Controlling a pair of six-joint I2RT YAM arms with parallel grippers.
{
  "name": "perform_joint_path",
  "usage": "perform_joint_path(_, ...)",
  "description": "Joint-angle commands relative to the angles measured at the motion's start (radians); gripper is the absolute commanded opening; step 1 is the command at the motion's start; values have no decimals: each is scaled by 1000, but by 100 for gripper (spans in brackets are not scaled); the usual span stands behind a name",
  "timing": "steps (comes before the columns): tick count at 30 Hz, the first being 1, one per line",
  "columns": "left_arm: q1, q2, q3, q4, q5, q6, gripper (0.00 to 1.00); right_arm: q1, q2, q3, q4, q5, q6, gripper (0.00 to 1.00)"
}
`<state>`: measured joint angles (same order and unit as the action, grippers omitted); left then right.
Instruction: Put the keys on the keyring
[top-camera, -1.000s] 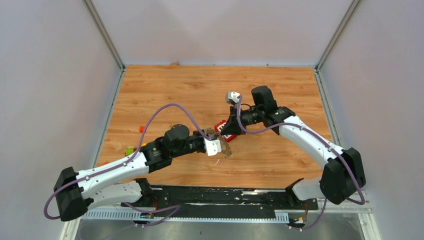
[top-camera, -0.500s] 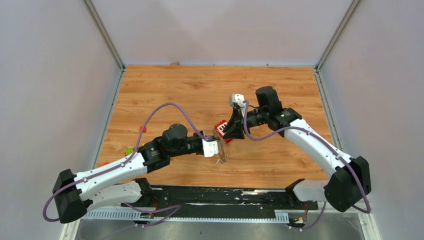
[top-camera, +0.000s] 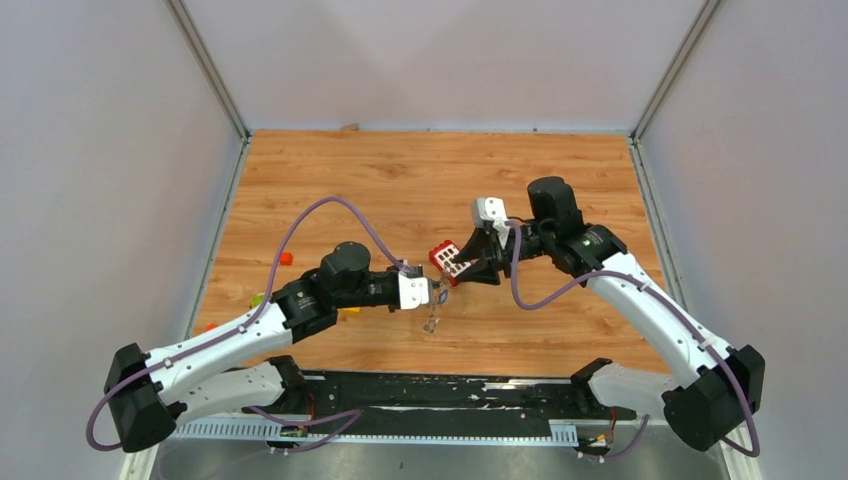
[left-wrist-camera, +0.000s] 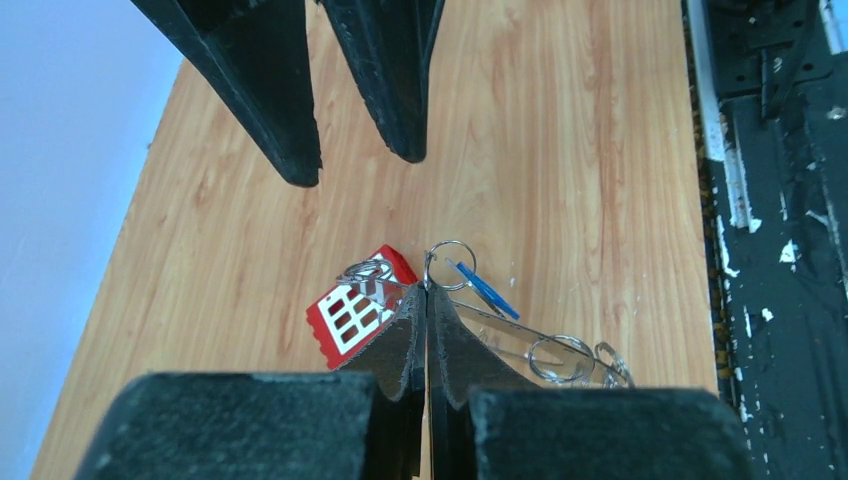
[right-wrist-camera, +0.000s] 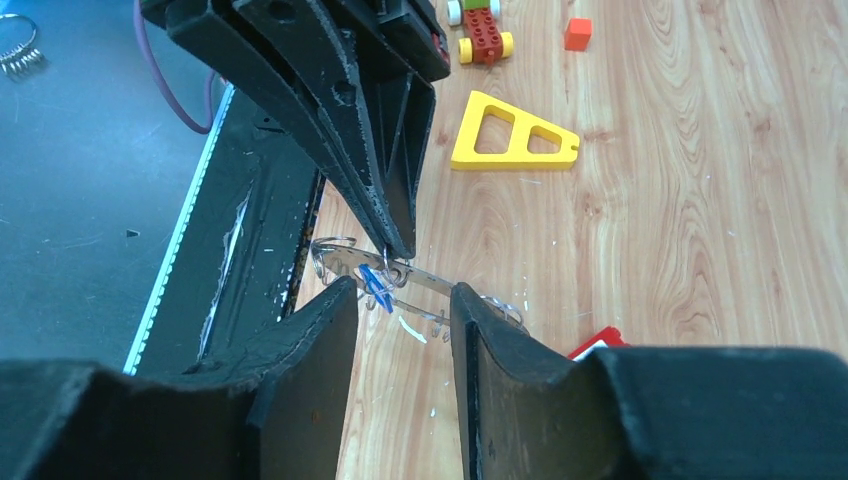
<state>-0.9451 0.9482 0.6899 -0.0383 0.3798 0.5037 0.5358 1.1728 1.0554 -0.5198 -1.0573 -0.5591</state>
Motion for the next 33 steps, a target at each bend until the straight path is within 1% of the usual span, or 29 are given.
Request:
perform_joint_path(1, 25, 3, 78, 43, 100, -75, 0, 26, -22, 7, -20, -10, -81, 40)
perform_joint_path(5, 46, 20, 100, 43, 110, -115, 0, 43, -21, -2, -26, 4, -77, 40)
perform_joint_path(10, 52, 37, 115, 43, 93, -150, 0, 45, -14, -10, 25, 40, 7, 40)
perform_joint_path(12, 53, 41, 116, 47, 75, -151, 0, 45, -9, -12, 42, 48, 42, 40)
perform_joint_path(15, 52, 41, 113, 53, 68, -153, 0, 44, 14, -13, 70, 80, 86, 37)
perform_joint_path(18, 53, 38, 108, 59, 65, -155, 0, 45, 40, -4, 73, 100, 107, 35)
perform_joint_path(23, 54, 35, 105, 64, 52, -153, 0, 44, 71, -4, 84, 92, 131, 35)
perform_joint_path(25, 55, 34, 103, 66, 48, -152, 0, 45, 77, -3, 83, 92, 131, 33)
perform_joint_path(30, 55, 31, 100, 66, 47, -150, 0, 44, 69, -5, 70, 99, 113, 22)
perform_joint_path(33, 57, 28, 99, 66, 47, -148, 0, 45, 63, -3, 58, 100, 98, 20)
